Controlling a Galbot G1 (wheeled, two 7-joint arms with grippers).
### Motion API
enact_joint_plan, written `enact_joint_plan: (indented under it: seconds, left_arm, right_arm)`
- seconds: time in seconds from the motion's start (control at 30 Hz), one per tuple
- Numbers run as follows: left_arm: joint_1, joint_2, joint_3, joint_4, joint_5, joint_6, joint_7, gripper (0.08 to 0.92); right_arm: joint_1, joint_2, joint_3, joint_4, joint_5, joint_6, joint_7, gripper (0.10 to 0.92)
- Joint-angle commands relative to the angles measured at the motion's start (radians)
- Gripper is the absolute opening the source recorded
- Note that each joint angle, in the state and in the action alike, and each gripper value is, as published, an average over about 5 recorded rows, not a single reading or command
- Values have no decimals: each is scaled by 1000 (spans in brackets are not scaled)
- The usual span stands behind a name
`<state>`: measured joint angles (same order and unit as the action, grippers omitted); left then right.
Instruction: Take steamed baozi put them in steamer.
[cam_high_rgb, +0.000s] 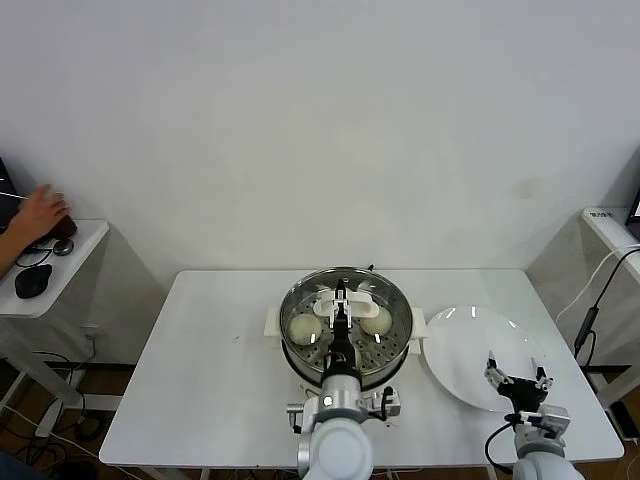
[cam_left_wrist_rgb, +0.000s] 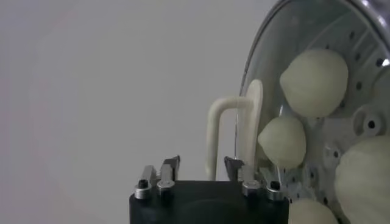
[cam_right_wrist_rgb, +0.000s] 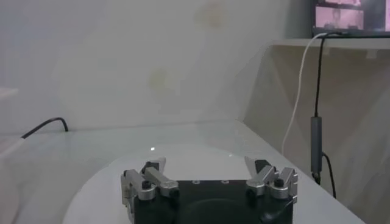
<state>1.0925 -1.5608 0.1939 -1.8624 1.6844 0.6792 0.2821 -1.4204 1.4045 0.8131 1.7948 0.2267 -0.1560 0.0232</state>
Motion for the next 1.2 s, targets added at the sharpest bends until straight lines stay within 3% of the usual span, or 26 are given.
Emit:
enact_joint_plan:
  seconds: [0.03, 0.17, 0.4, 0.5, 0.63, 0.77, 0.87, 1.0, 1.2]
  left_arm:
    - [62, 26, 1, -109, -3, -7, -8, 780]
    - [101, 52, -43, -183, -21, -31, -32, 819]
    - [196, 97, -202, -373, -202, -105, -165, 823]
    - [238, 118, -304, -443, -379, -151, -266, 823]
    - [340, 182, -519, -497, -823, -323, -424, 823]
    - [450, 183, -781, -486, -1268, -486, -356, 823]
    - [487, 169, -901, -417, -1496, -572, -304, 823]
    - [510, 156, -955, -306, -1625, -636, -296, 823]
    - [538, 145, -920, -197, -1657, -721, -285, 823]
  right_arm:
    - [-2, 0, 2, 6, 1, 2, 0, 823]
    - [-6, 0, 5, 9, 8, 7, -1, 823]
    - [-8, 10, -9, 25, 19, 16, -24, 823]
    - [-16, 18, -12, 37, 25, 59, -68, 823]
    - [-41, 20, -6, 60, -16, 107, -128, 823]
    - [-81, 13, -20, 108, -34, 101, -155, 823]
    - [-98, 14, -30, 125, -31, 100, -154, 823]
    - [-113, 21, -27, 129, -25, 103, -137, 823]
    - [-143, 22, -8, 146, -16, 108, -119, 823]
